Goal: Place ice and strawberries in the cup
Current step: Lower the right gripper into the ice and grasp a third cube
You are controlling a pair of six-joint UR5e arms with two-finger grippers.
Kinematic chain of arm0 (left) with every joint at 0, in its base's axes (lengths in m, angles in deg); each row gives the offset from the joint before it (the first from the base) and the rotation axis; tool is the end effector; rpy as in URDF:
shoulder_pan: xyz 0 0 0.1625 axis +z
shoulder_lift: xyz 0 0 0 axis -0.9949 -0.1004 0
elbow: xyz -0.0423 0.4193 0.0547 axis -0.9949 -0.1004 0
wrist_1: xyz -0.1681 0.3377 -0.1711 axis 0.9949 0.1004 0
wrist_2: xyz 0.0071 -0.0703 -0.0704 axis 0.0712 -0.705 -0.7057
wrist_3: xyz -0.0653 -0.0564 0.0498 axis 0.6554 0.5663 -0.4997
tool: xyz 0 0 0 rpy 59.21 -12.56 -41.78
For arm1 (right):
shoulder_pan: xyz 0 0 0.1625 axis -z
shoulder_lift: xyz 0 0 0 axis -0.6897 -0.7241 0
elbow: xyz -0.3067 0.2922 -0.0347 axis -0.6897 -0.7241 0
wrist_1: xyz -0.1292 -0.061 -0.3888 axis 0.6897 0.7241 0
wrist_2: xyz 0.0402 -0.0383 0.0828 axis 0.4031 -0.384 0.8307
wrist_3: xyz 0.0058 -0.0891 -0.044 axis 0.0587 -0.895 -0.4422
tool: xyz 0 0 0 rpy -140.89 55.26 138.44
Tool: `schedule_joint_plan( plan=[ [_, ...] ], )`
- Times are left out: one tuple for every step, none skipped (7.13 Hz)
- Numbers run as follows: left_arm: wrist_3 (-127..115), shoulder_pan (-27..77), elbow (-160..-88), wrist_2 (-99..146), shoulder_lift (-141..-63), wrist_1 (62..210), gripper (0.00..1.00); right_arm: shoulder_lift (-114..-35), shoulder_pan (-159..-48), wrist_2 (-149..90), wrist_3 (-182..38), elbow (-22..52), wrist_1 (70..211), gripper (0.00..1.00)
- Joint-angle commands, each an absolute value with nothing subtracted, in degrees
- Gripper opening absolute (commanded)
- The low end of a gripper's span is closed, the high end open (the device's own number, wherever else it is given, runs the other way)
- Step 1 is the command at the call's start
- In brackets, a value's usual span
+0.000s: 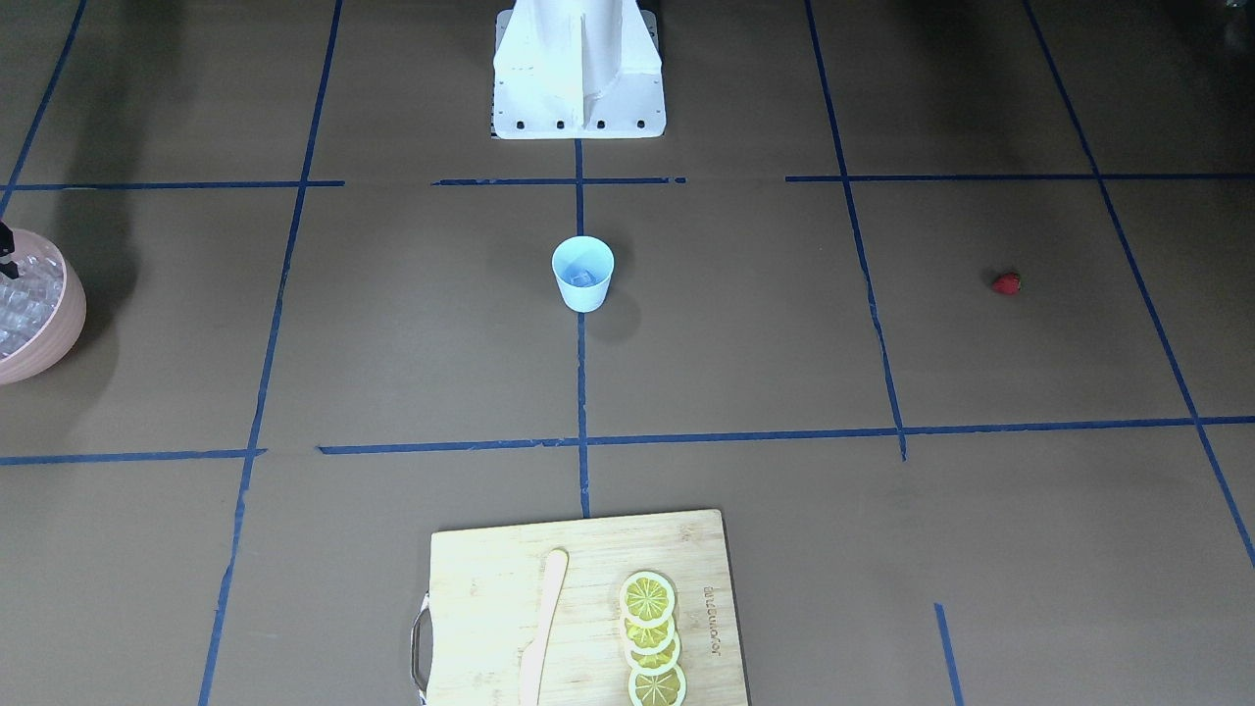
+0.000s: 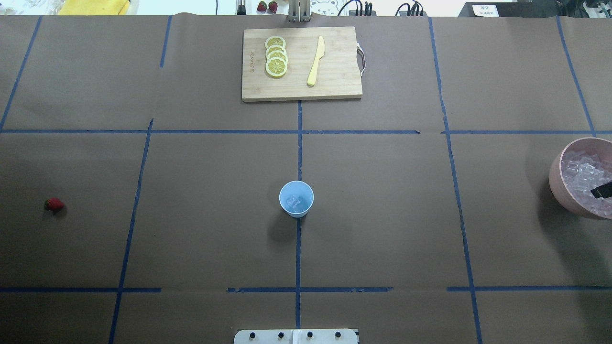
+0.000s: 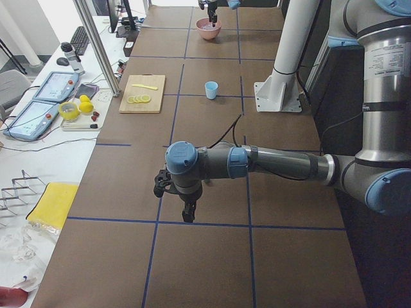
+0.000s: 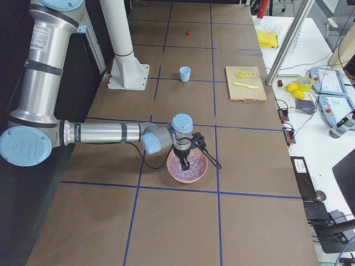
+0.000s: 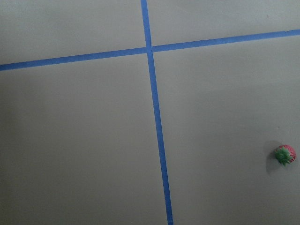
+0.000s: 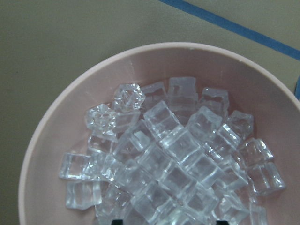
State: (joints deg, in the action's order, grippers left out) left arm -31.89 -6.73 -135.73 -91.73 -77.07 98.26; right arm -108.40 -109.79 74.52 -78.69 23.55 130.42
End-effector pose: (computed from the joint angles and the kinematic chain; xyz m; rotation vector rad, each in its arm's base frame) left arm -0.0684 -0.4418 0.6135 0.0181 0.8159 0.1363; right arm -0.0996 -0.4070 0.6304 0.1523 -0.7182 -0.3510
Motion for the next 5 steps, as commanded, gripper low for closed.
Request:
schedule_joint_plan(
  plan=[
    [-31.89, -6.73, -136.01, -91.73, -77.07, 98.26, 1.0, -108.56, -109.79, 74.24, -79.12, 23.12, 130.42, 0.22],
    [-31.89, -6.73, -136.01, -91.73, -77.07, 98.26, 1.0, -108.74, -109.88, 74.24, -79.13, 23.21, 130.42, 0.22],
    [-31.89, -6.73, -136.09, -91.73, -77.07, 98.26, 1.0, -108.65, -110.57, 74.41, -79.13, 23.47, 130.42, 0.1],
    [-31.89, -6.73, -136.09, -91.73, -77.07, 98.26, 1.0, -108.39, -112.93, 75.37, -79.21, 23.99, 130.77, 0.05],
    [-31.89, -6.73, -136.09, -91.73, -77.07, 98.26, 1.0, -108.3, -114.17, 75.73, -79.13, 25.22, 131.3, 0.04]
  ],
)
